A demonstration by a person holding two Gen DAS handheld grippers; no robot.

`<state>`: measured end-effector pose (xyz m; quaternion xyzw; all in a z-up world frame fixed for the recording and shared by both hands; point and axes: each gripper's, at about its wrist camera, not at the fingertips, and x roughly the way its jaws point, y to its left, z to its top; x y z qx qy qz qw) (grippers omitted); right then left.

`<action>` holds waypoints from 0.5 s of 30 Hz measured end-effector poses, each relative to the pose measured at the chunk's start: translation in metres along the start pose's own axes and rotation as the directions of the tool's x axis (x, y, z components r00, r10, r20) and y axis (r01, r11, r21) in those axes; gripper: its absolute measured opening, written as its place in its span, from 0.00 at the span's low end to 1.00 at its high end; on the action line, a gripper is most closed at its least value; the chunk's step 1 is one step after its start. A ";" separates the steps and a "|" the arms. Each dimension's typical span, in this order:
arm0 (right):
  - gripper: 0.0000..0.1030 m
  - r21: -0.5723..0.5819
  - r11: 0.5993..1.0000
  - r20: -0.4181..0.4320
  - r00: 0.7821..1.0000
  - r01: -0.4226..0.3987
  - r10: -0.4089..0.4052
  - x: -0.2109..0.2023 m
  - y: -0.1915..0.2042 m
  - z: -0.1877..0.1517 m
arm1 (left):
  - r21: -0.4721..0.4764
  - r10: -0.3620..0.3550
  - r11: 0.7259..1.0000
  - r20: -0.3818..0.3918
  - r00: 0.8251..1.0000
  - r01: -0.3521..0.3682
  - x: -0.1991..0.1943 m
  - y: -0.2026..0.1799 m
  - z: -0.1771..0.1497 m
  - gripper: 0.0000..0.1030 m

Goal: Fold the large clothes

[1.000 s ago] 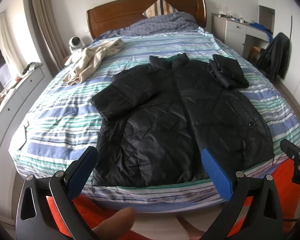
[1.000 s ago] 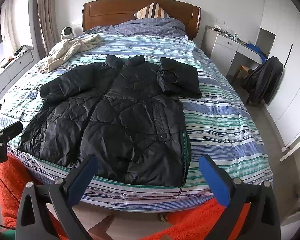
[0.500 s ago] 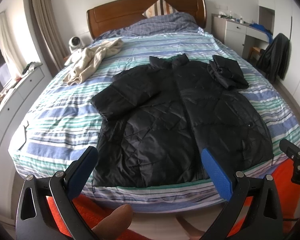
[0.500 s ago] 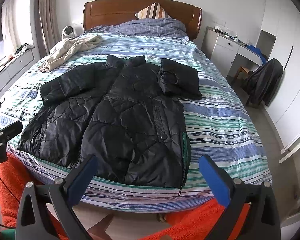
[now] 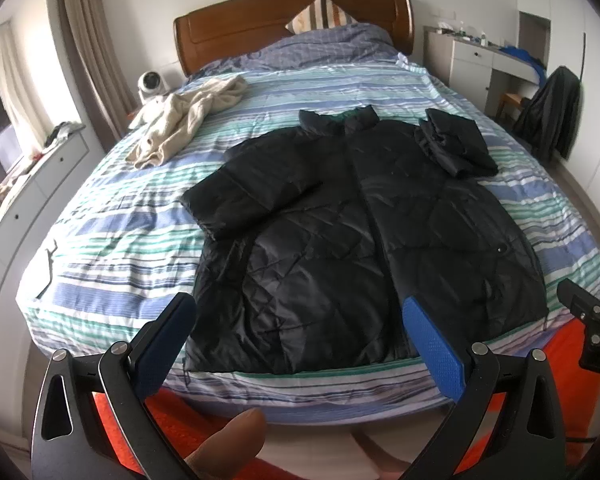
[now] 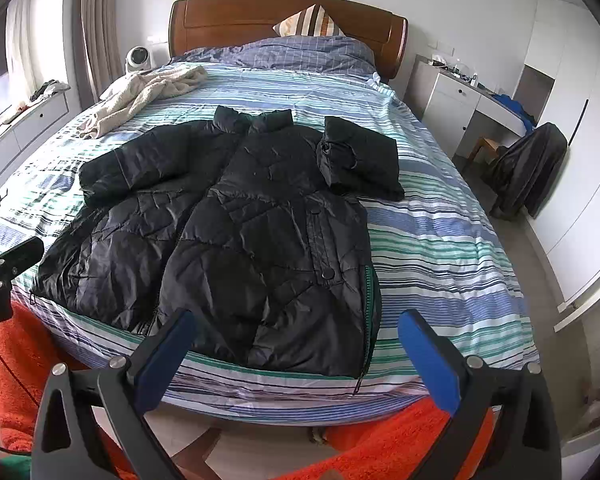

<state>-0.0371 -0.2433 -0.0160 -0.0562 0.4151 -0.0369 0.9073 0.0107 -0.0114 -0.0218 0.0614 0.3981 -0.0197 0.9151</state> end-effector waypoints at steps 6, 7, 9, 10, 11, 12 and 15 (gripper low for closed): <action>1.00 0.012 1.000 0.015 1.000 -0.026 0.025 0.000 -0.002 0.000 | -0.012 -0.005 1.000 -0.021 1.000 0.005 0.006 0.003 -0.003 1.00; 1.00 0.011 1.000 0.017 0.999 -0.029 0.029 0.000 -0.002 0.000 | -0.014 -0.003 1.000 -0.023 1.000 0.003 0.006 0.003 -0.003 1.00; 1.00 0.007 1.000 0.019 0.999 -0.028 0.028 0.000 -0.002 0.001 | -0.016 0.003 1.000 -0.021 1.000 -0.003 0.006 0.004 -0.004 1.00; 1.00 0.005 1.000 0.021 0.999 -0.030 0.030 0.000 -0.002 0.001 | -0.015 0.003 1.000 -0.019 1.000 -0.004 0.006 0.005 -0.004 1.00; 1.00 0.004 0.999 0.026 0.999 -0.035 0.035 -0.001 -0.002 0.001 | -0.014 0.002 1.000 -0.017 1.000 -0.002 0.005 0.005 -0.004 1.00; 1.00 0.005 0.999 0.033 0.999 -0.041 0.041 -0.002 -0.001 0.002 | -0.014 0.001 1.000 -0.016 1.000 -0.001 0.005 0.005 -0.004 1.00; 1.00 0.003 0.997 0.073 0.994 -0.079 0.078 -0.008 -0.001 0.002 | -0.015 -0.004 1.000 -0.011 1.000 0.003 0.005 0.007 -0.004 1.00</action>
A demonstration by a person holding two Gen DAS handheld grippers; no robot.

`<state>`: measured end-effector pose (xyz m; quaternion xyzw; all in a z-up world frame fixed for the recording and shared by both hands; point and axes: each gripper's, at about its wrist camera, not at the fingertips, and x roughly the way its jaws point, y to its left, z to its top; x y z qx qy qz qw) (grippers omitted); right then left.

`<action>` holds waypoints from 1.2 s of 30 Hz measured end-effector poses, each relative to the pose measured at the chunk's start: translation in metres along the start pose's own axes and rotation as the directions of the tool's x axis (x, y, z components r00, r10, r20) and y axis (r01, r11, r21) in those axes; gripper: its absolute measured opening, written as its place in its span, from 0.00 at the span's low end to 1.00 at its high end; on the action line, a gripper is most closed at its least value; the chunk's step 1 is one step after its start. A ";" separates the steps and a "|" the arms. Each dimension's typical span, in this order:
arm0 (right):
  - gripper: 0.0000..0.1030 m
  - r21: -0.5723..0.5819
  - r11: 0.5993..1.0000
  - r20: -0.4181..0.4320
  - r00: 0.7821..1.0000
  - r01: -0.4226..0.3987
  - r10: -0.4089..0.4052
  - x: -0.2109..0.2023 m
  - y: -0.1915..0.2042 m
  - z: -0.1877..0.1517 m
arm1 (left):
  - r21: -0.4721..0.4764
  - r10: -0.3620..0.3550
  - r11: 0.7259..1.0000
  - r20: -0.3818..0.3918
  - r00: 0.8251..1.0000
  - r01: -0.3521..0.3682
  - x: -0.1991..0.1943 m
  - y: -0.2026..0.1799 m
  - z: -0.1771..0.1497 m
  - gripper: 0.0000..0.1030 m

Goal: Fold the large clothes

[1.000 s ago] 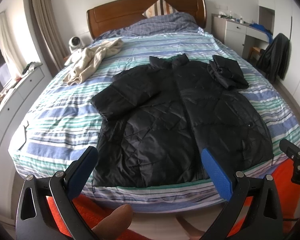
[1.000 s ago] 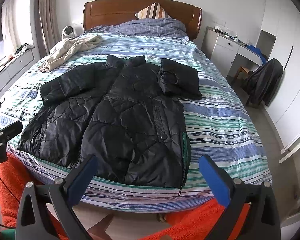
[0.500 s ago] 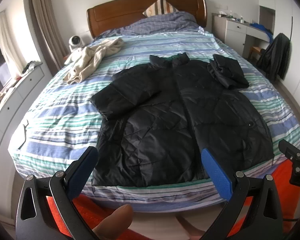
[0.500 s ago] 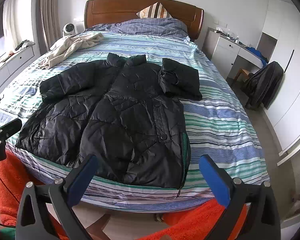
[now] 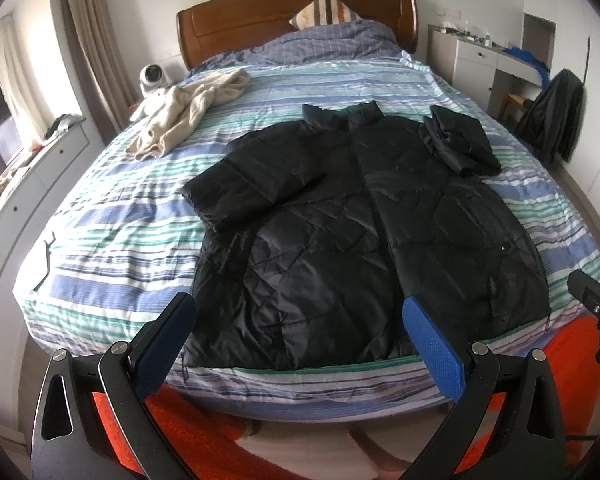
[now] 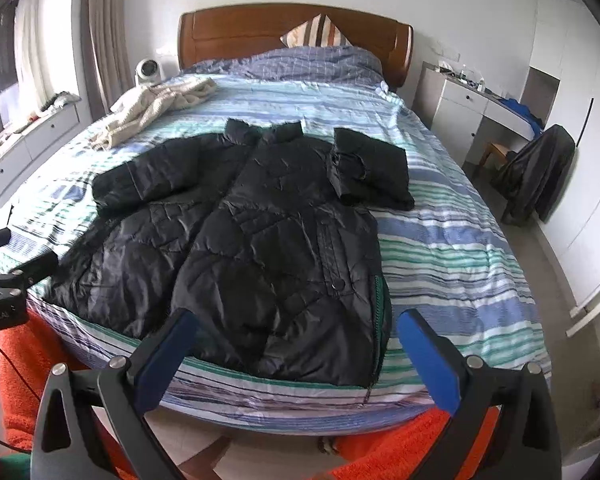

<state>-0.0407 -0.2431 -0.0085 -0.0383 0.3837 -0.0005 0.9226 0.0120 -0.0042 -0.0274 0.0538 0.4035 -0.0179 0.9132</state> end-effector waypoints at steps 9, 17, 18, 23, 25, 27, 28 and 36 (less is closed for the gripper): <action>1.00 -0.028 0.995 0.019 0.996 -0.091 0.091 0.000 0.009 0.003 | 0.005 -0.030 1.000 0.031 0.999 0.030 -0.002 -0.001 0.004 1.00; 1.00 -0.045 0.994 0.060 0.992 -0.104 0.107 -0.004 0.012 0.006 | 0.014 -0.044 0.999 0.042 0.998 0.043 0.000 0.000 0.016 1.00; 1.00 -0.044 0.993 0.056 0.992 -0.113 0.115 -0.002 0.012 0.005 | 0.012 -0.043 0.999 0.048 0.998 0.043 -0.001 -0.001 0.017 1.00; 1.00 -0.054 0.990 0.051 0.990 -0.132 0.135 0.000 0.014 0.004 | 0.002 -0.053 0.999 0.052 0.997 0.052 -0.003 -0.003 0.015 1.00; 1.00 -0.059 0.989 0.061 0.988 -0.136 0.140 -0.001 0.015 0.006 | 0.006 -0.049 0.999 0.042 0.998 0.049 -0.001 -0.004 0.015 1.00; 1.00 -0.062 0.988 0.084 0.986 -0.141 0.146 -0.003 0.016 0.008 | 0.011 -0.043 0.999 0.036 0.998 0.042 0.001 -0.004 0.013 1.00; 1.00 -0.062 0.988 0.092 0.985 -0.139 0.145 -0.004 0.016 0.009 | 0.011 -0.042 0.999 0.034 0.999 0.041 0.002 -0.003 0.013 1.00; 1.00 -0.142 0.977 0.219 0.957 -0.160 0.189 -0.012 0.010 0.009 | -0.020 -0.041 0.999 0.065 0.997 0.043 -0.004 0.002 0.013 1.00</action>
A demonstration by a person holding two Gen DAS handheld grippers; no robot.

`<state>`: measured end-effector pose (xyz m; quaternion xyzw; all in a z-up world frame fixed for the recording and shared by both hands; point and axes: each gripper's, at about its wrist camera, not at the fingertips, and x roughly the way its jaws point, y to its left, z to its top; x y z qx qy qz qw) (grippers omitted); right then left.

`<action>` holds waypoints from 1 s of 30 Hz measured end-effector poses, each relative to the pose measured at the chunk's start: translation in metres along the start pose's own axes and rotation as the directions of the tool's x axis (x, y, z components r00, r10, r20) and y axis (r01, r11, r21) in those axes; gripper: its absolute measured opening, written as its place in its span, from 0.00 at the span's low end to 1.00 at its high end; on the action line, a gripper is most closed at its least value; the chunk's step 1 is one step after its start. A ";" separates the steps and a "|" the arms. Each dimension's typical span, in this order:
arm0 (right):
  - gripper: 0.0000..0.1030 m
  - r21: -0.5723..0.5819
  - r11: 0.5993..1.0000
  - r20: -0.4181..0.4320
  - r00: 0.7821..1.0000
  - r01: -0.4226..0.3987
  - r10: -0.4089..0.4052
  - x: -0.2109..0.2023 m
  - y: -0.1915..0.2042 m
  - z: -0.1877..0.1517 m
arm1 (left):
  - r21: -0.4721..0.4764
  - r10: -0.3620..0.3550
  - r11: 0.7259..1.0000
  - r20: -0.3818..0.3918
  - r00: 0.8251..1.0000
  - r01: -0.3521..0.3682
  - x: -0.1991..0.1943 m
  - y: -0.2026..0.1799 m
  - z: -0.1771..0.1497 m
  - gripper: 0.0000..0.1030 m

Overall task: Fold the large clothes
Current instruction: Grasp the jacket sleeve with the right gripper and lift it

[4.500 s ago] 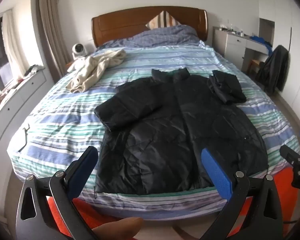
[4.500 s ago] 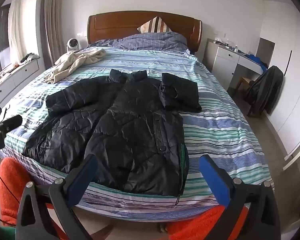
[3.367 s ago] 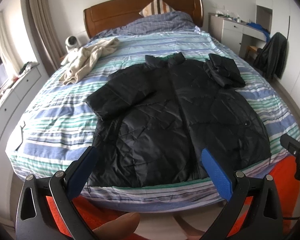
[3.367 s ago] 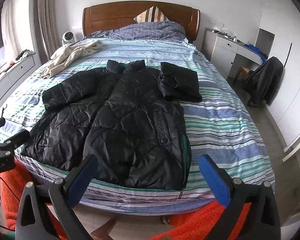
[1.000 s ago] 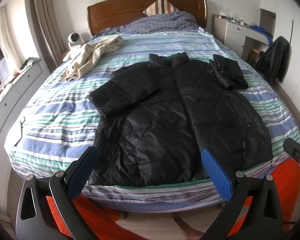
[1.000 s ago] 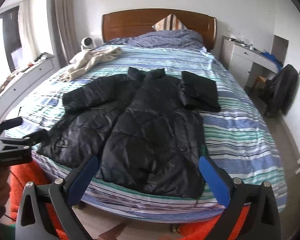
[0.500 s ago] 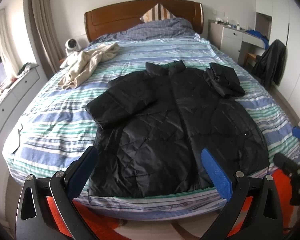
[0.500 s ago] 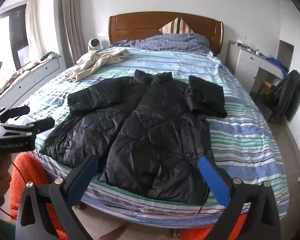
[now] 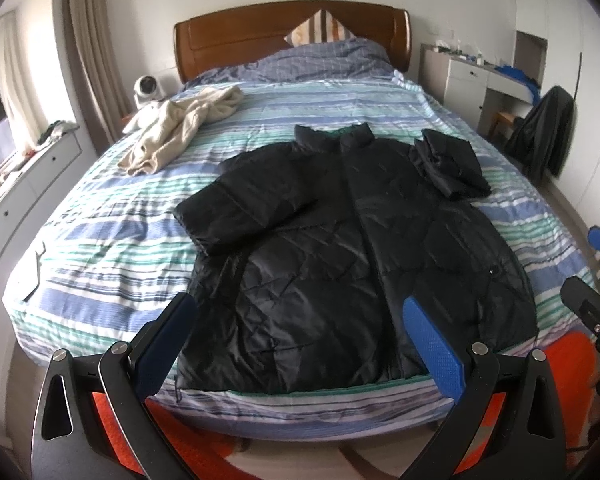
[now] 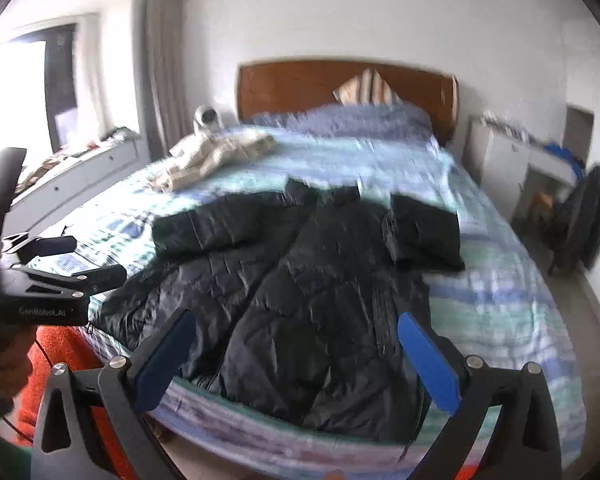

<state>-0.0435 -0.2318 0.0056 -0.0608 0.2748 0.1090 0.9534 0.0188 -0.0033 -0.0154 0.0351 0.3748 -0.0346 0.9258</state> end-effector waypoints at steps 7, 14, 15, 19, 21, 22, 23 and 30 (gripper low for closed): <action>1.00 -0.068 0.997 -0.077 0.996 0.031 -0.037 0.065 -0.075 0.041 | -0.026 0.008 1.000 -0.030 1.000 -0.009 0.010 0.010 -0.007 1.00; 0.95 -0.011 0.997 -0.217 0.973 0.074 -0.075 0.242 -0.172 0.097 | -0.050 0.053 0.997 -0.025 0.998 -0.054 0.006 0.022 -0.009 1.00; 0.86 -0.010 0.997 -0.240 0.967 0.080 -0.080 0.263 -0.176 0.100 | -0.058 0.061 0.996 -0.029 0.998 -0.063 0.006 0.025 -0.010 1.00; 0.67 0.014 0.993 -0.361 0.927 0.114 -0.101 0.350 -0.188 0.099 | -0.091 0.093 0.991 -0.070 0.993 -0.100 0.012 0.037 -0.016 1.00; 0.67 0.003 0.989 -0.409 0.903 0.146 -0.132 0.382 -0.191 0.090 | -0.098 0.103 0.989 -0.095 0.990 -0.113 0.018 0.041 -0.019 1.00; 0.67 -0.009 0.988 -0.427 0.893 0.156 -0.145 0.391 -0.193 0.084 | -0.099 0.108 0.988 -0.110 0.988 -0.119 0.021 0.042 -0.021 1.00; 0.67 -0.014 0.986 -0.442 0.884 0.166 -0.154 0.398 -0.195 0.079 | -0.098 0.111 0.988 -0.118 0.987 -0.123 0.023 0.043 -0.022 1.00; 0.16 0.248 0.960 -0.219 0.973 0.127 -0.072 0.299 -0.246 0.095 | -0.117 0.100 0.986 -0.137 0.985 -0.117 0.032 0.045 -0.023 1.00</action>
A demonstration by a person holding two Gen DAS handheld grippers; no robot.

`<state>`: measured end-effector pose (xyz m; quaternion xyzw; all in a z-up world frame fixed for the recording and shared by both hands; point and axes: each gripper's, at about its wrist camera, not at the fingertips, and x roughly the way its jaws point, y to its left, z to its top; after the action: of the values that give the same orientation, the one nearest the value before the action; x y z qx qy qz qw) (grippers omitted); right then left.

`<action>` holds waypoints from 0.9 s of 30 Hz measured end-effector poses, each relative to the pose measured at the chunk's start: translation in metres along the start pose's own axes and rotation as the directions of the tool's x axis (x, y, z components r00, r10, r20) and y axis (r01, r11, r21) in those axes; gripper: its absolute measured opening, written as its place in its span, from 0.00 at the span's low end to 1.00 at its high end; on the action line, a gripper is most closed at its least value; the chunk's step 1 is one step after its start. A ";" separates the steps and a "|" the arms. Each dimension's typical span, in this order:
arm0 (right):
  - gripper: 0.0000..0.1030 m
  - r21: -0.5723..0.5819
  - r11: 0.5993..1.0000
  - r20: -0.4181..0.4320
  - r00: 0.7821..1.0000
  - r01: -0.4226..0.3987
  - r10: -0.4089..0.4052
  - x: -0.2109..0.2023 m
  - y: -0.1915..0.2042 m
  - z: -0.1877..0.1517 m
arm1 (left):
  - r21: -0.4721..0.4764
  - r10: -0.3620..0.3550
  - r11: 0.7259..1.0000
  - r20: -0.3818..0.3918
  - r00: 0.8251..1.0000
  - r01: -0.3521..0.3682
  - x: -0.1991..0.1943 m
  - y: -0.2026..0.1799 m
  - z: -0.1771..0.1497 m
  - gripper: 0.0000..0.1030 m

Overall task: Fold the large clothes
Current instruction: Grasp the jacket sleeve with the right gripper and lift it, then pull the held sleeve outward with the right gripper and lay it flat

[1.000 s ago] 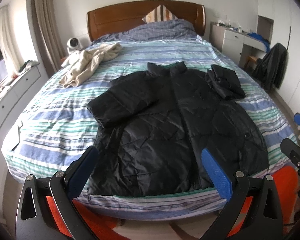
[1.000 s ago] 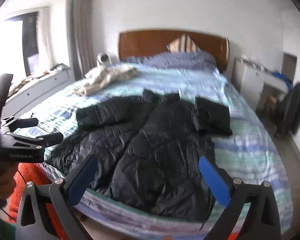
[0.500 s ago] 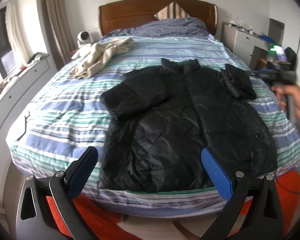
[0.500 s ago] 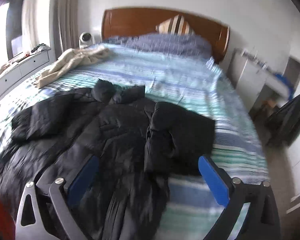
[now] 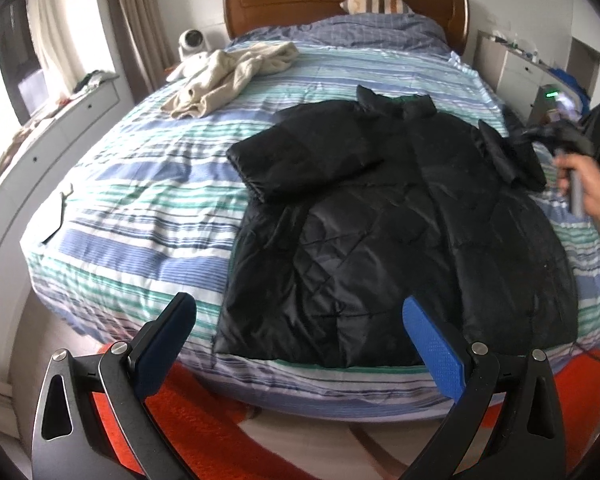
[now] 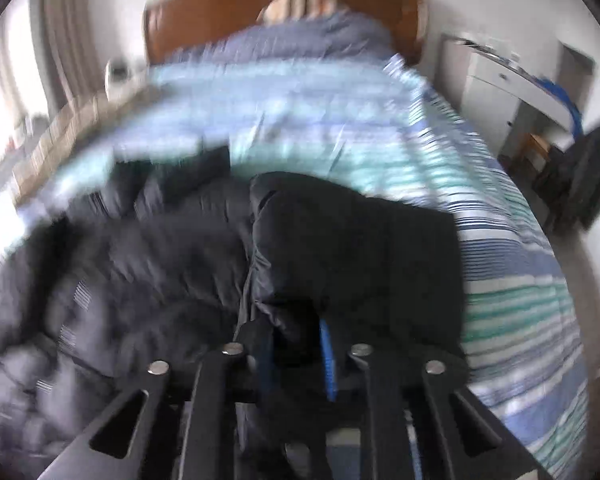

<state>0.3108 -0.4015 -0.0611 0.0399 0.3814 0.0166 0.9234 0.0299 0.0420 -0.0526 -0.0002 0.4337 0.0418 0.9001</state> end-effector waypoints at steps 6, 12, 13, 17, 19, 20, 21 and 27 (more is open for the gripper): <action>0.15 0.120 0.993 0.196 0.980 0.012 -0.035 -0.145 -0.082 0.000 | 0.052 -0.042 0.998 0.019 0.999 0.041 -0.002 -0.019 0.004 1.00; 0.14 0.372 0.928 0.239 0.962 0.033 -0.130 -0.212 -0.183 -0.039 | 0.106 -0.088 0.991 0.038 0.995 0.083 -0.012 -0.042 0.006 1.00; 0.14 0.418 0.907 0.230 0.961 0.046 -0.154 -0.213 -0.198 -0.050 | 0.120 -0.088 0.989 0.040 0.995 0.082 -0.014 -0.045 0.006 1.00; 0.14 0.547 0.827 0.138 0.959 0.135 -0.248 -0.190 -0.249 -0.094 | 0.166 -0.070 0.984 0.062 0.996 0.059 -0.022 -0.054 0.004 1.00; 0.14 0.592 0.777 0.050 0.952 0.215 -0.302 -0.168 -0.274 -0.120 | 0.164 -0.065 0.985 0.071 0.995 0.053 -0.026 -0.053 0.004 1.00; 0.14 0.625 0.743 0.006 0.951 0.238 -0.309 -0.157 -0.287 -0.136 | 0.158 -0.063 0.986 0.074 0.995 0.051 -0.028 -0.052 0.004 1.00; 0.14 0.649 0.717 -0.029 0.950 0.255 -0.312 -0.151 -0.297 -0.149 | 0.154 -0.061 0.987 0.075 0.995 0.049 -0.029 -0.050 0.004 1.00; 0.11 0.702 0.624 -0.172 0.931 0.345 -0.321 -0.143 -0.325 -0.222 | 0.133 -0.039 0.991 0.030 0.999 0.035 -0.020 -0.044 0.001 1.00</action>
<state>0.0522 -0.7207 -0.1454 0.3278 0.3713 -0.3048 0.8135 0.0216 -0.0033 -0.0374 0.0520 0.4209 -0.0038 0.9056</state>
